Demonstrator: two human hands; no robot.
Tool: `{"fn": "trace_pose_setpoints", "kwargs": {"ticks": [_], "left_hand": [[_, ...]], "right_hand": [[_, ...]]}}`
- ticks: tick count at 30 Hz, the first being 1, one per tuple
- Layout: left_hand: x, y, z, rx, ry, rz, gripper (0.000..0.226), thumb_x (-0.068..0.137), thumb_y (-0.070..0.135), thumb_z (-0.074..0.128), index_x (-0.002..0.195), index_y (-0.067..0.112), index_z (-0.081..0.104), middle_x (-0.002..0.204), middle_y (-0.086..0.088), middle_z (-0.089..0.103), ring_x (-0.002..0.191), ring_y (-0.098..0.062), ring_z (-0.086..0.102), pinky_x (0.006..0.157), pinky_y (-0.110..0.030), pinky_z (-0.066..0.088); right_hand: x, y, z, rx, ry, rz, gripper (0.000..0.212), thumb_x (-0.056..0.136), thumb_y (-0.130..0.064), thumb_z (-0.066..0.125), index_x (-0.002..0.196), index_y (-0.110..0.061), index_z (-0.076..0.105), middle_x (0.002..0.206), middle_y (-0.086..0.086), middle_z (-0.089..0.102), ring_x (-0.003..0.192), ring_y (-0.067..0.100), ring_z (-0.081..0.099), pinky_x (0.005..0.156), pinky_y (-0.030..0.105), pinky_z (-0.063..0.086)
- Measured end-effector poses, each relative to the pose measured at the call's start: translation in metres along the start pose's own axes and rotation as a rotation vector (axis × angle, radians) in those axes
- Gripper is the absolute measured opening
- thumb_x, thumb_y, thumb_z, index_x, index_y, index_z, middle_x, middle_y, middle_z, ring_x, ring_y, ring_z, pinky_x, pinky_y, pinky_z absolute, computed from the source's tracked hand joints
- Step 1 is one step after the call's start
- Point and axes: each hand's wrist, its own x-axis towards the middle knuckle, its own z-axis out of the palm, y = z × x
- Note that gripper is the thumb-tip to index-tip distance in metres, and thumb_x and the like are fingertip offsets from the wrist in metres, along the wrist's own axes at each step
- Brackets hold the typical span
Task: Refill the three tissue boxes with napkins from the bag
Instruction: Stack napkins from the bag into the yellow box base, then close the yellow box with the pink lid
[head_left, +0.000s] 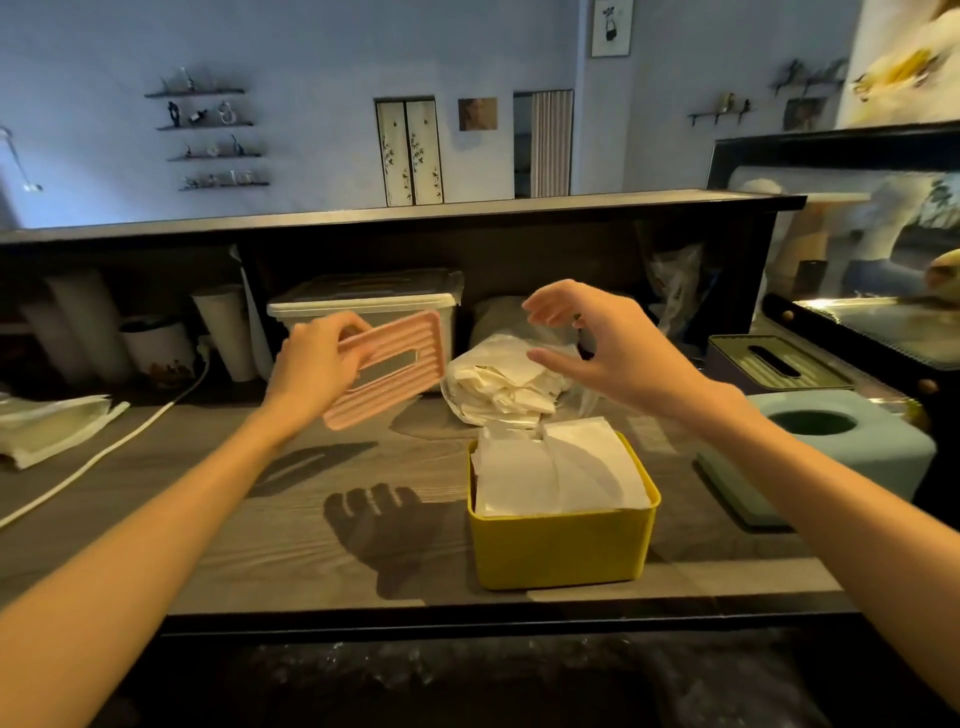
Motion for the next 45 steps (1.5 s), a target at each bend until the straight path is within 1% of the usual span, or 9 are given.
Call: {"fn": "trace_pose_setpoints", "kwargs": {"ticks": [3,6,8,12,16,22,27,40,45], "left_hand": [[0.009,0.041,-0.014,-0.157,-0.014,0.031,0.028,0.088,0.025,0.078,0.114,0.02,0.073,0.102,0.003,0.071,0.095,-0.011,0.065,0.086,-0.034,0.053],[0.008,0.076,-0.015,-0.299,-0.196,0.071,0.03,0.085,0.029,0.08,0.114,0.022,0.074,0.103,0.008,0.073,0.099,-0.007,0.066,0.087,-0.031,0.052],[0.006,0.092,-0.011,-0.389,-0.313,0.072,0.027,0.085,0.029,0.079,0.111,0.025,0.076,0.095,0.012,0.075,0.092,-0.001,0.069,0.08,-0.022,0.053],[0.005,0.112,0.002,-0.462,-0.426,0.056,0.019,0.091,0.026,0.075,0.109,0.024,0.077,0.088,0.011,0.076,0.082,0.009,0.068,0.059,-0.005,0.048],[-0.004,0.122,0.017,-0.265,-0.423,0.104,0.023,0.092,0.044,0.07,0.109,0.03,0.073,0.097,0.011,0.073,0.087,-0.001,0.068,0.07,-0.018,0.051],[-0.043,0.122,0.044,-0.109,-0.543,0.18,0.039,0.09,0.054,0.066,0.118,0.027,0.067,0.109,0.011,0.068,0.093,0.001,0.062,0.072,-0.011,0.047],[-0.068,0.118,0.058,-0.081,-0.492,0.2,0.05,0.088,0.057,0.067,0.127,0.026,0.061,0.123,0.009,0.065,0.113,-0.007,0.06,0.096,-0.033,0.053],[-0.084,0.115,0.057,0.04,-0.485,0.358,0.051,0.096,0.057,0.052,0.136,0.025,0.05,0.135,0.007,0.055,0.123,-0.007,0.041,0.098,-0.023,0.038],[-0.089,0.114,0.056,0.029,-0.517,0.353,0.064,0.094,0.067,0.038,0.142,0.025,0.046,0.138,0.01,0.049,0.128,-0.007,0.04,0.104,-0.029,0.04]], "right_hand": [[0.004,-0.009,-0.006,-0.073,-0.072,-0.045,0.083,0.08,-0.045,0.083,0.149,-0.029,0.042,0.151,-0.01,0.045,0.136,0.007,0.042,0.115,0.03,0.04],[0.006,-0.012,-0.007,-0.228,-0.201,-0.111,0.121,0.067,-0.063,0.084,0.162,-0.033,0.015,0.169,-0.01,0.015,0.156,0.012,0.008,0.127,0.034,0.006],[0.003,-0.01,-0.007,-0.312,-0.256,-0.135,0.131,0.065,-0.063,0.085,0.163,-0.034,0.003,0.171,-0.008,0.007,0.157,0.013,-0.001,0.128,0.038,-0.004],[-0.008,-0.005,-0.018,-0.277,-0.334,-0.087,0.129,0.069,-0.054,0.089,0.161,-0.04,-0.001,0.165,-0.006,0.023,0.15,0.016,0.019,0.122,0.038,0.019],[-0.022,0.006,-0.031,-0.016,-0.551,0.104,0.121,0.071,-0.056,0.087,0.159,-0.047,0.005,0.147,-0.007,0.046,0.13,0.012,0.046,0.107,0.029,0.04],[-0.043,0.021,-0.023,0.006,-0.727,0.192,0.114,0.073,-0.057,0.085,0.158,-0.047,0.01,0.152,-0.007,0.044,0.129,0.01,0.045,0.103,0.027,0.037],[-0.048,0.023,-0.017,-0.075,-0.736,0.152,0.115,0.07,-0.063,0.084,0.16,-0.042,0.015,0.155,-0.012,0.039,0.124,0.002,0.037,0.103,0.025,0.033],[-0.057,0.025,-0.013,-0.147,-0.757,0.137,0.113,0.069,-0.07,0.08,0.16,-0.04,0.02,0.155,-0.017,0.029,0.137,0.007,0.032,0.115,0.031,0.034],[-0.059,0.033,-0.011,-0.114,-0.773,0.151,0.115,0.066,-0.077,0.077,0.16,-0.045,0.018,0.157,-0.02,0.026,0.14,0.007,0.03,0.117,0.035,0.034]]}}
